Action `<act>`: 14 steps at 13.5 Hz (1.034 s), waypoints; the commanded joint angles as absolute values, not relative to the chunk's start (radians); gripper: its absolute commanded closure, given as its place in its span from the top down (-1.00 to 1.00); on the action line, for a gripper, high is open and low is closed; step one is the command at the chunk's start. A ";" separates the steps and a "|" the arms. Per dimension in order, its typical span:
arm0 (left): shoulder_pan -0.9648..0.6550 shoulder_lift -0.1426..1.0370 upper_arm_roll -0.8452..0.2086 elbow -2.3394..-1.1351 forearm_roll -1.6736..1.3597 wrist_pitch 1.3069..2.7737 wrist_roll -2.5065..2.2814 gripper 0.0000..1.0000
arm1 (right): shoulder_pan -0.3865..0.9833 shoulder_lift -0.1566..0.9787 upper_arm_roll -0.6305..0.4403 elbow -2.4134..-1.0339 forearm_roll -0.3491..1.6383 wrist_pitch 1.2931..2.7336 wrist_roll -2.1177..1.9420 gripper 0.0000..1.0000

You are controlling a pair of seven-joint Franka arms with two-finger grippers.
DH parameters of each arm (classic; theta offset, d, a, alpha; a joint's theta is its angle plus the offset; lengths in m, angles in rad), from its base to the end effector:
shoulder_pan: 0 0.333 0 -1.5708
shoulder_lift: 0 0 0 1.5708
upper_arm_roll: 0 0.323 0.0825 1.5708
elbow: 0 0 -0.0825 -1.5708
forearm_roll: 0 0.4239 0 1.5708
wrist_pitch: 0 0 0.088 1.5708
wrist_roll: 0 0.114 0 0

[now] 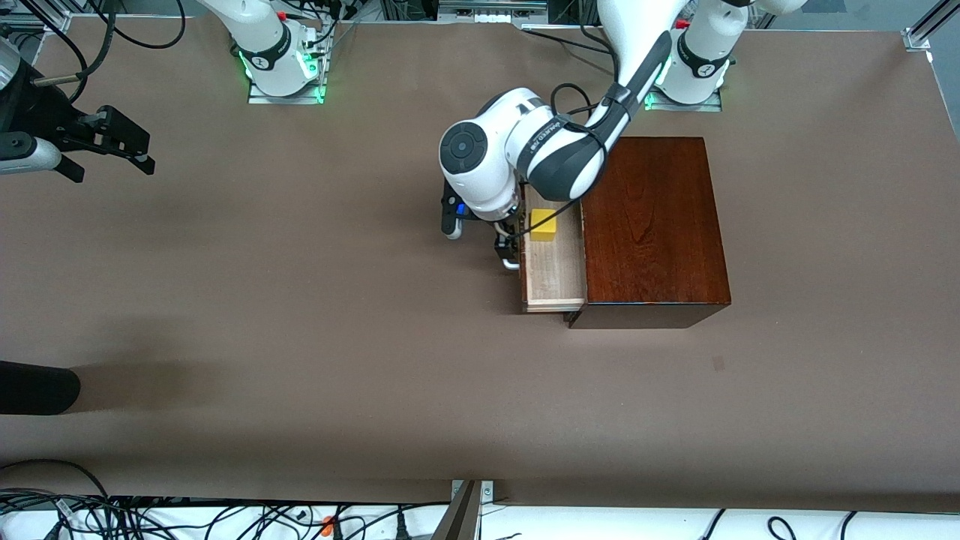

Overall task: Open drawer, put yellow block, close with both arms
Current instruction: 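Push the drawer shut into the box with the left gripper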

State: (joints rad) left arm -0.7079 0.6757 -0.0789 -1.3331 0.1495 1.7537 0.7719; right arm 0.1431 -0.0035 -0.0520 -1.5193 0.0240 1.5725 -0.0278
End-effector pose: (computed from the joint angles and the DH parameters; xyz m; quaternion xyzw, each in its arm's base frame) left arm 0.5418 -0.5074 0.2973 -0.6927 0.7087 0.1256 0.0466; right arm 0.5917 0.0567 0.6532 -0.9977 -0.0597 -0.0279 0.0130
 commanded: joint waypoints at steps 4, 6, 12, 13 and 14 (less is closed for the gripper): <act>-0.632 0.618 -0.078 -1.414 0.206 1.749 0.798 1.00 | 0.127 0.006 -0.048 -1.496 0.029 1.565 -0.021 1.00; -0.611 0.608 -0.080 -1.434 0.206 1.750 0.799 1.00 | 0.127 0.006 -0.049 -1.496 0.029 1.565 -0.021 1.00; -0.537 0.560 -0.089 -1.497 0.206 1.752 0.922 1.00 | 0.126 0.006 -0.049 -1.496 0.029 1.563 -0.020 1.00; -0.531 0.551 -0.089 -1.508 0.206 1.752 0.933 1.00 | 0.126 0.006 -0.049 -1.496 0.029 1.563 -0.021 1.00; -0.525 0.540 -0.089 -1.522 0.204 1.750 0.936 1.00 | 0.126 0.006 -0.049 -1.496 0.029 1.563 -0.021 1.00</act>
